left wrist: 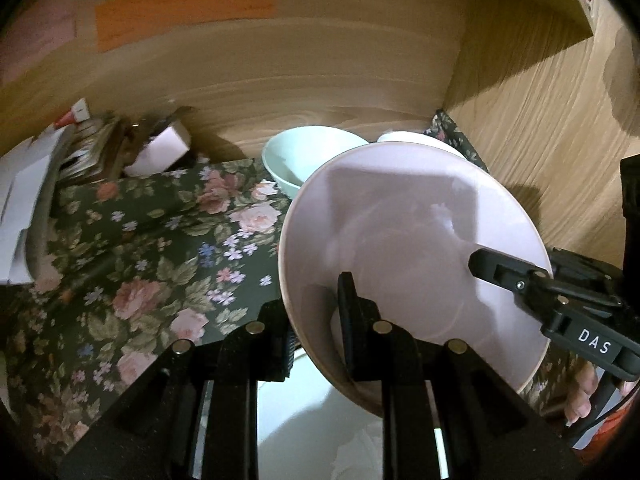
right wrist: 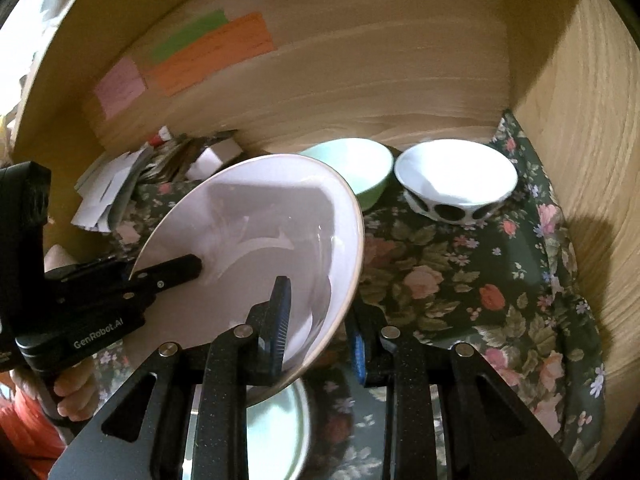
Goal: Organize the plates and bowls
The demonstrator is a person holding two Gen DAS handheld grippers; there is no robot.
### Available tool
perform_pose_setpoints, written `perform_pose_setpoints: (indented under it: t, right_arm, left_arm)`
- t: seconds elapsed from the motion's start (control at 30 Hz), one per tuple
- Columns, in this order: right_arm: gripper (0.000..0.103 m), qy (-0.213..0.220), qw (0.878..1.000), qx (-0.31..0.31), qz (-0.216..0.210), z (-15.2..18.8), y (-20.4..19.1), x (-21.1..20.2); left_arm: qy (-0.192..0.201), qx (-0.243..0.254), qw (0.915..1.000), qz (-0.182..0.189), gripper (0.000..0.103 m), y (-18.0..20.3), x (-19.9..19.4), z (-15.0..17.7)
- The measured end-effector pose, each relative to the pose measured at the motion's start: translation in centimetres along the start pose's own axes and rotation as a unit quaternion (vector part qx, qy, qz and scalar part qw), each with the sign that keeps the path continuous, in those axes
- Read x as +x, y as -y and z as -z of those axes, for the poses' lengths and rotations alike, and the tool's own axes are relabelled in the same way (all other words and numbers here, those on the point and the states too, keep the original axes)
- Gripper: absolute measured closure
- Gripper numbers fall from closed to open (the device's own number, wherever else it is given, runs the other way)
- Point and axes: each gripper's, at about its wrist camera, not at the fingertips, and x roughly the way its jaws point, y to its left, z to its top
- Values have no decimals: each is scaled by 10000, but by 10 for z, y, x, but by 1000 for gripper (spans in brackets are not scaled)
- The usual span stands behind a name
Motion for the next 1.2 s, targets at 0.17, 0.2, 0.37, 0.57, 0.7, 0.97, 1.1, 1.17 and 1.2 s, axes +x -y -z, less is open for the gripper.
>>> perform_pose_setpoints:
  t: [0.17,0.2,0.37,0.57,0.7,0.97,1.1,1.17,1.2]
  right_arm:
    - [79,27,9998,-146,-105,2,-20,-2]
    - [79,28,9997,-177,-139,3,-25,-2]
    - [79,1,9991,-301,-298,7,-46,1]
    - [79,-80,9974,-473,-536,14,-74,7]
    - [79,-162,9959,-567,-683,19,-93,13]
    - [79,-311,9921,-799,-915,26,-126,24]
    - [79,-404,9900,-917,-990,31,-140,30]
    - [79,-462,9889,-975,-1022,33,-148,33]
    - [79,-490,9884,-1000,-1035,34,-151,35]
  left_arm:
    - [120,-106,9998,-86,85,-12,-20,11]
    - [144,-134,9998,-104,85,-16,-24,14]
    - [223,-293,9991,-226,85,-32,-42,28]
    - [334,-499,9974,-387,85,-52,-64,47]
    - [423,-681,9956,-477,85,-68,-79,61]
    - [433,-921,9927,-652,85,-98,-97,88]
    - [426,-1055,9909,-719,85,-112,-104,102]
    - [430,-1115,9900,-749,85,-118,-108,109]
    - [429,-1142,9895,-771,85,-121,-110,112]
